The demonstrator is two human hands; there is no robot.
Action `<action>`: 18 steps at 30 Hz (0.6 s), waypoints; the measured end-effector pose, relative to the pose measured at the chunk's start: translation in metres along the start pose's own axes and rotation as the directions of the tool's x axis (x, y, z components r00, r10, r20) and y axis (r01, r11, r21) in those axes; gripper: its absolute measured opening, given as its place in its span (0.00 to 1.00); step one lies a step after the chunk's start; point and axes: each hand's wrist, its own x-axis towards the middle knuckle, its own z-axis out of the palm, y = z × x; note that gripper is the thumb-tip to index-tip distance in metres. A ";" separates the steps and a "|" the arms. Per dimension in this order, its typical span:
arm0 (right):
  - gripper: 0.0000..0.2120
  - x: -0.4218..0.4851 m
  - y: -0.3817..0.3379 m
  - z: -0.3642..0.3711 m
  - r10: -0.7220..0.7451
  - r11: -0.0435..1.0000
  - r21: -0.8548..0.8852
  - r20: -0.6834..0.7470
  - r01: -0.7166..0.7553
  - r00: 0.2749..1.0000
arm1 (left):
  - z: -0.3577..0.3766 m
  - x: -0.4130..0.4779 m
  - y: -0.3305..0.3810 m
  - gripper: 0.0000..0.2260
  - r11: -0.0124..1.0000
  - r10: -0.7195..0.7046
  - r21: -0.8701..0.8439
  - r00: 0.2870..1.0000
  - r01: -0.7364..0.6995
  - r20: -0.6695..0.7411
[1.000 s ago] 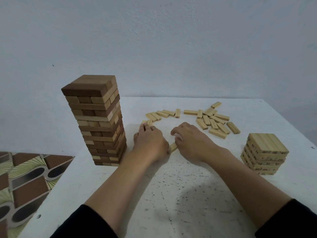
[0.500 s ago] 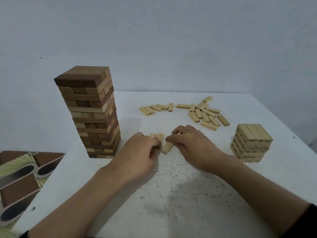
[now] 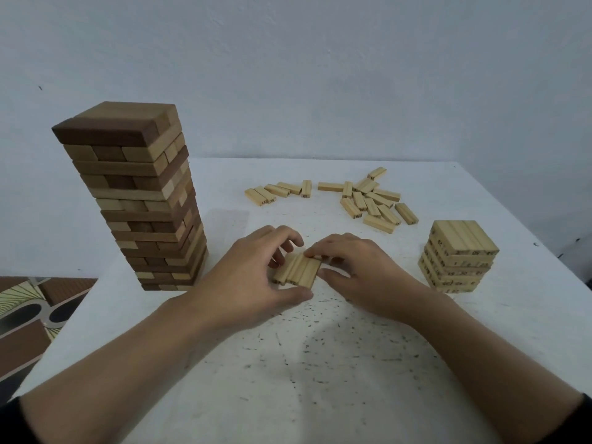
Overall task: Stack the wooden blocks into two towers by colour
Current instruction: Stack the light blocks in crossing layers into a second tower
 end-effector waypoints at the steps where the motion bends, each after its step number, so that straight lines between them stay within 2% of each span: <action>1: 0.15 0.000 0.000 0.000 0.008 1.000 0.003 -0.004 -0.008 1.000 | 0.002 0.000 0.000 0.25 1.000 -0.006 -0.021 1.000 0.006 -0.023; 6: 0.17 -0.002 0.000 -0.001 0.047 0.999 -0.002 -0.076 -0.048 0.996 | 0.012 -0.003 -0.003 0.22 0.989 -0.037 -0.145 0.989 0.017 -0.143; 12: 0.19 0.001 0.003 0.000 0.022 0.999 -0.040 -0.088 -0.025 0.996 | 0.012 -0.003 -0.010 0.21 0.963 -0.052 -0.268 0.995 0.027 -0.085; 18: 0.20 -0.002 0.006 -0.004 0.014 1.000 0.013 0.004 -0.014 1.000 | 0.015 -0.001 -0.014 0.26 0.986 -0.058 -0.160 0.998 0.053 -0.032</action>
